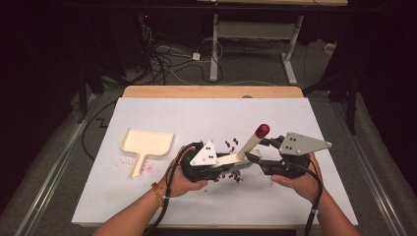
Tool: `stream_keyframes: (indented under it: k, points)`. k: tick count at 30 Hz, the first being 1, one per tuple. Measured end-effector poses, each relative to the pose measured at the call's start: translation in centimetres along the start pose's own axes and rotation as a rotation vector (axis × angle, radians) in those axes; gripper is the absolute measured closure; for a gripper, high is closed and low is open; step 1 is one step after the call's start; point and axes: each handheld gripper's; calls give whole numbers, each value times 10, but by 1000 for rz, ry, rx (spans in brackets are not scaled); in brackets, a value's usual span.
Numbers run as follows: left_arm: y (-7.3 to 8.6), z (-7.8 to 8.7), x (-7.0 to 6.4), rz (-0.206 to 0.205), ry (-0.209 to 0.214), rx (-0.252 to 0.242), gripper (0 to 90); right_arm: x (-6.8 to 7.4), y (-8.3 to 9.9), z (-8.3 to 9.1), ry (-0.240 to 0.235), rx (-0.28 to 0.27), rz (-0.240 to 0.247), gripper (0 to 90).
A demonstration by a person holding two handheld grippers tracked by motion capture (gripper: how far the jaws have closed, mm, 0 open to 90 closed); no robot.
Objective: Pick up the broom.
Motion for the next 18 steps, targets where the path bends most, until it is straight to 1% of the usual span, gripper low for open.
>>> stream_keyframes:
  k: [1, 4, 5, 6, 7, 8, 9, 10, 11, 12, 13, 14, 15, 16, 17, 18]
  points:
    - [2, 2, 0, -3, 6, 5, 658, -1, 2, -3, -23, 21, 21, 424]
    - [10, 6, 0, -14, 52, 9, 658, 0, 7, -17, -92, 91, 77, 402]
    - [14, 7, -1, -22, 80, 10, 658, 1, 10, -23, -117, 115, 91, 402]
    - [14, 7, -1, -22, 80, 10, 658, 1, 12, -30, -146, 139, 108, 401]
    - [15, 7, -1, -20, 93, 10, 658, 2, 15, -37, -181, 165, 123, 401]
    - [17, 7, 0, -27, 130, 4, 658, 4, 18, -44, -205, 192, 141, 401]
    - [18, 7, -1, -33, 141, -1, 658, 5, 20, -50, -222, 218, 162, 409]
    - [17, 7, -1, -35, 147, -5, 658, 7, 23, -56, -242, 240, 180, 452]
    - [18, 7, -1, -39, 163, -8, 657, 9, 25, -60, -262, 257, 193, 503]
    - [18, 6, 0, -41, 176, -7, 657, 9, 27, -63, -275, 253, 211, 517]
    - [18, 6, 0, -41, 176, -7, 656, 9, 27, -63, -275, 253, 211, 517]
    - [19, 6, 1, -39, 188, -9, 656, 8, 28, -64, -305, 242, 212, 537]
    - [21, 5, 2, -44, 208, -10, 650, 8, 28, -64, -343, 248, 219, 588]
    - [21, 5, 2, -44, 208, -10, 628, 8, 28, -63, -363, 244, 231, 627]
    - [21, 5, 2, -34, 182, -24, 602, 10, 28, -63, -370, 238, 232, 635]
    - [21, 6, 3, -37, 180, -25, 589, 11, 27, -61, -361, 241, 221, 643]
Point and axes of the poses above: each handheld gripper's, and its own axes: z roughly backward along the jaws, y roughly out of its underside, x roughly to its left, and after that the axes turned 9 degrees about x, right-handed
